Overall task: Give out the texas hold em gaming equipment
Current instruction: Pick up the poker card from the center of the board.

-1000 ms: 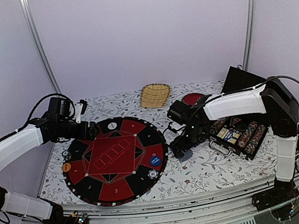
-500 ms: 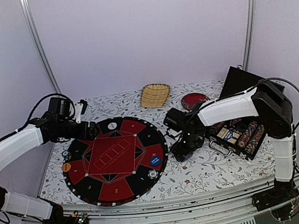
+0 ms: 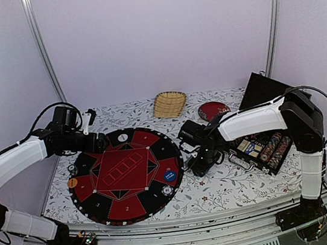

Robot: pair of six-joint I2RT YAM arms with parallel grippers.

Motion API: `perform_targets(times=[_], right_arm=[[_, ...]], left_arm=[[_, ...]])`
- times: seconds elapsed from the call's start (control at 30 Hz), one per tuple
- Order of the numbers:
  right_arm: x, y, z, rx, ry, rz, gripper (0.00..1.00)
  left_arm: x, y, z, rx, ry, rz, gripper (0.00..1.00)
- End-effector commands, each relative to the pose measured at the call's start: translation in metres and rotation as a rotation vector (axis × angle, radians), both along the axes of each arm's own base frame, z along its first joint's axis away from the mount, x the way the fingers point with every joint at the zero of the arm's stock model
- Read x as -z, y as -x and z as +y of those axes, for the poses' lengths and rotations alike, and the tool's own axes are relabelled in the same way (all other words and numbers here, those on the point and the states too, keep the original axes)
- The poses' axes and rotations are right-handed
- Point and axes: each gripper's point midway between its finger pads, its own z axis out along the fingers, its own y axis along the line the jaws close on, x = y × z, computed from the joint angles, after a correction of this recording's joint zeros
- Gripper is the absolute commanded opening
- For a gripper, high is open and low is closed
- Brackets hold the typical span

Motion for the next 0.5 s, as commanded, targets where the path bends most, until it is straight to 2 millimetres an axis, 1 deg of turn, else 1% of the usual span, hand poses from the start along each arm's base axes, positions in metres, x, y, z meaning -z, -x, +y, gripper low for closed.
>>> perform_targets(times=[0.0,0.07,0.1,0.2,0.27,0.3,0.37,0.47], right_arm=[[-0.004,0.015,-0.001,-0.141,0.029,-0.029,0.51],[-0.018,0.015,0.005,-0.193,0.016,-0.076,0.51],[-0.03,0.015,0.01,-0.241,0.0,-0.106,0.51],[-0.059,0.021,0.028,-0.345,-0.048,-0.176,0.51],[-0.073,0.027,0.041,-0.425,-0.066,-0.219,0.51],[-0.081,0.03,0.047,-0.46,-0.074,-0.239,0.51],[-0.091,0.032,0.056,-0.513,-0.078,-0.272,0.51],[-0.101,0.034,0.066,-0.569,-0.089,-0.288,0.51]], left_arm=[[-0.004,0.002,-0.017,0.023,0.118,0.023,0.84],[-0.011,0.006,-0.036,0.059,0.213,0.034,0.82],[-0.014,0.009,-0.048,0.087,0.265,0.043,0.81],[-0.025,0.024,-0.091,0.198,0.431,0.069,0.81],[-0.026,0.038,-0.12,0.282,0.55,0.11,0.83],[-0.028,0.042,-0.132,0.322,0.606,0.125,0.84],[-0.027,0.048,-0.146,0.374,0.688,0.166,0.85],[-0.027,0.049,-0.158,0.425,0.738,0.2,0.88]])
